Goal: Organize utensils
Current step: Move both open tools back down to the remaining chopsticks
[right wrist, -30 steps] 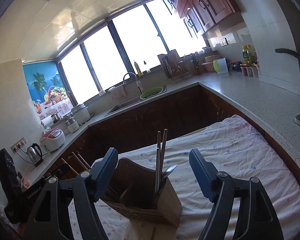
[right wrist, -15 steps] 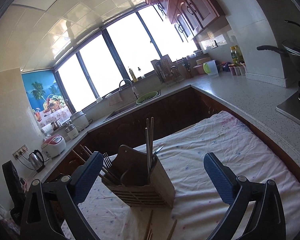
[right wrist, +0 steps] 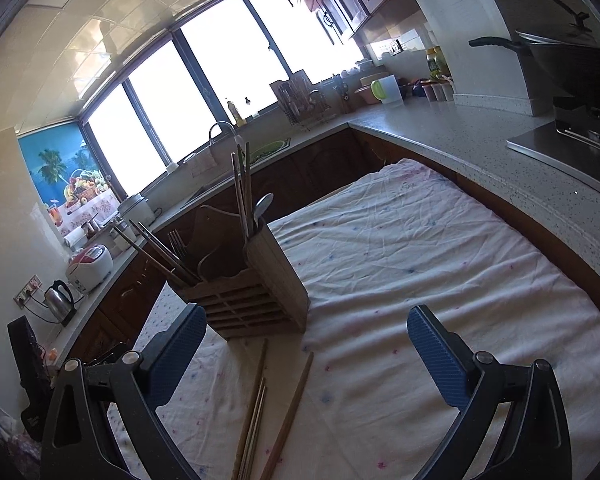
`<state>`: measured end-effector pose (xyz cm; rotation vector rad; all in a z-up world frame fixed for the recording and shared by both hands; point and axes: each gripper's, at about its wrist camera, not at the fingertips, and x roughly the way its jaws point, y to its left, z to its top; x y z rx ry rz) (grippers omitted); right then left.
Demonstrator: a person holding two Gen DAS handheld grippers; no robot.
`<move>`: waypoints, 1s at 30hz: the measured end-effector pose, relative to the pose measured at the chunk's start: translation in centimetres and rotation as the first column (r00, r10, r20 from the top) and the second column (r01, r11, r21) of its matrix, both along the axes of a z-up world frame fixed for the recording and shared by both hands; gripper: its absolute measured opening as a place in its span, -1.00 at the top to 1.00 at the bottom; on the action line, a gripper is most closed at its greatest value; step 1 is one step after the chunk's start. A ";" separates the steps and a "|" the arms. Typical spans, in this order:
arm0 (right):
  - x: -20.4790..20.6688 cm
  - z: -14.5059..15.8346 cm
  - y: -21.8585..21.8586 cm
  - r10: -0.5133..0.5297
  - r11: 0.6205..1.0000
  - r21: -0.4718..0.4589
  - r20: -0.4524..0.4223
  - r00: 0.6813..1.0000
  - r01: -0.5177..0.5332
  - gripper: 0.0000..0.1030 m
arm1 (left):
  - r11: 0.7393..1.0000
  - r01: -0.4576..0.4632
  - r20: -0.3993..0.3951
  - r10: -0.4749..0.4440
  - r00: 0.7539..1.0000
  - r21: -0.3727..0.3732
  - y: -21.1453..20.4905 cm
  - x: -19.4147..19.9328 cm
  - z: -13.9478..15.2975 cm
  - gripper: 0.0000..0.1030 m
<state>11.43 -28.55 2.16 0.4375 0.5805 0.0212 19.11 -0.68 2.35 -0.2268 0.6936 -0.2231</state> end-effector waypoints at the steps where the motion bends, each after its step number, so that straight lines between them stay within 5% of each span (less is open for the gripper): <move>1: -0.1 -0.4 -0.1 -0.002 1.000 0.002 -0.012 1.000 0.002 -0.97 | 1.000 0.009 -0.011 -0.009 1.000 0.011 -0.3 0.0 -0.3 -0.74; 15: -1.1 -3.4 -1.9 -0.043 0.998 0.039 -0.085 0.995 0.046 -0.97 | 0.975 0.168 -0.144 -0.147 0.979 0.145 -7.5 4.0 -3.3 -0.65; 25: -0.9 -4.4 -2.4 -0.062 0.997 0.044 -0.115 0.992 0.067 -0.97 | 0.947 0.221 -0.252 -0.161 0.954 0.234 -12.6 9.0 -7.2 0.31; 30: -0.4 -4.7 -1.5 -0.032 0.999 0.020 -0.126 0.992 0.034 -0.96 | 0.922 0.249 -0.228 -0.185 0.956 0.295 -12.6 7.9 -7.4 0.71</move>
